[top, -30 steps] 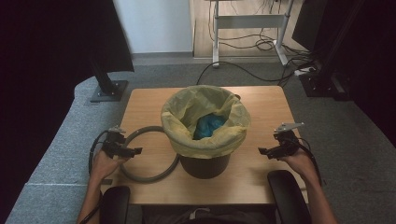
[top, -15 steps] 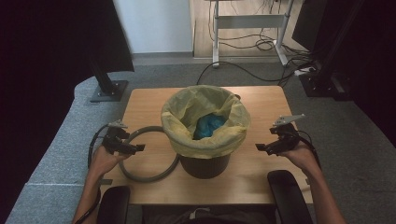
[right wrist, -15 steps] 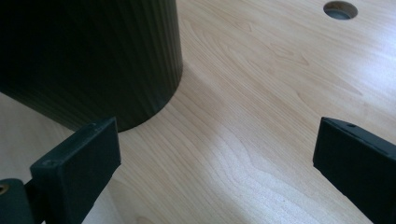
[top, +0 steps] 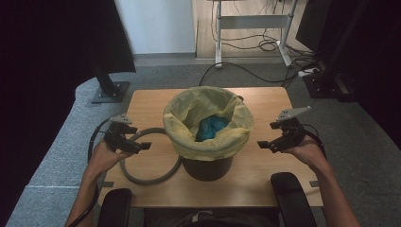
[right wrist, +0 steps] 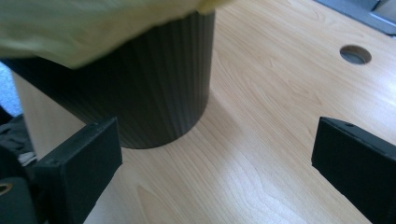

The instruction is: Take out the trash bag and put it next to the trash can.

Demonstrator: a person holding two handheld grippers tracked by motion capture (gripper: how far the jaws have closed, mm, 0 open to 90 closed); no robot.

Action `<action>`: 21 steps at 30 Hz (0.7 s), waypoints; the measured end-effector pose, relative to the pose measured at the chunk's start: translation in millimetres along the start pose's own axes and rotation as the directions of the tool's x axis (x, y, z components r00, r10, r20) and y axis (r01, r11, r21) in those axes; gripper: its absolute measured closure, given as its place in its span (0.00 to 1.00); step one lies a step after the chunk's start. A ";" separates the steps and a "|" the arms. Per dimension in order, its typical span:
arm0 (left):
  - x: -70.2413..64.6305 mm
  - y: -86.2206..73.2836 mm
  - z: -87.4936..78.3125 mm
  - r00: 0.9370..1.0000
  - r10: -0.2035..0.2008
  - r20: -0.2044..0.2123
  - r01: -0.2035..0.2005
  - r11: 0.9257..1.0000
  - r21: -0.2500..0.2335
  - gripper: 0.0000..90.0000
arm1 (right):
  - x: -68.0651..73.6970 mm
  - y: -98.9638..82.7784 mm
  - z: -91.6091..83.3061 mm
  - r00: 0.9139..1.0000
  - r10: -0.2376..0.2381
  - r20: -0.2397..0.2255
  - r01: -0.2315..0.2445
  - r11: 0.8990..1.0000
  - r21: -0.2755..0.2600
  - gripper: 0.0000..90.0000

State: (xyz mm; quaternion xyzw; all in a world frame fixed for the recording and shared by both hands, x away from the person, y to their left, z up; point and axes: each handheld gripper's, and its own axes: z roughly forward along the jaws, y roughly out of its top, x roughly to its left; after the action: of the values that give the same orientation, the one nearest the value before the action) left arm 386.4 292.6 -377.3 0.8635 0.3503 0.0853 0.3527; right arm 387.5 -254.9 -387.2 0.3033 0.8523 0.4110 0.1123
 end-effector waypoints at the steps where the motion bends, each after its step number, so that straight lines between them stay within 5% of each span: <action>1: -1.4 2.2 -1.7 1.000 0.007 0.004 -0.007 1.000 -0.001 0.03 | 1.1 2.5 -2.1 1.000 -0.006 -0.008 0.006 1.000 -0.003 0.02; 13: -25.3 30.7 -20.3 0.993 0.098 0.059 -0.097 0.995 -0.020 0.00 | 19.9 34.8 -23.0 0.992 -0.079 -0.094 0.077 0.997 -0.023 0.02; 21: -46.3 53.8 -36.0 0.982 0.166 0.094 -0.163 0.986 -0.036 0.00 | 36.5 63.6 -33.3 0.981 -0.142 -0.133 0.139 0.990 -0.033 0.02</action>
State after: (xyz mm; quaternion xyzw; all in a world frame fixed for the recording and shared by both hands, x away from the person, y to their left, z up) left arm 367.2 254.4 -310.1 0.8876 0.2590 0.0772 0.3730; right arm 370.9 -223.3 -315.0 0.2126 0.8723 0.4317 0.0865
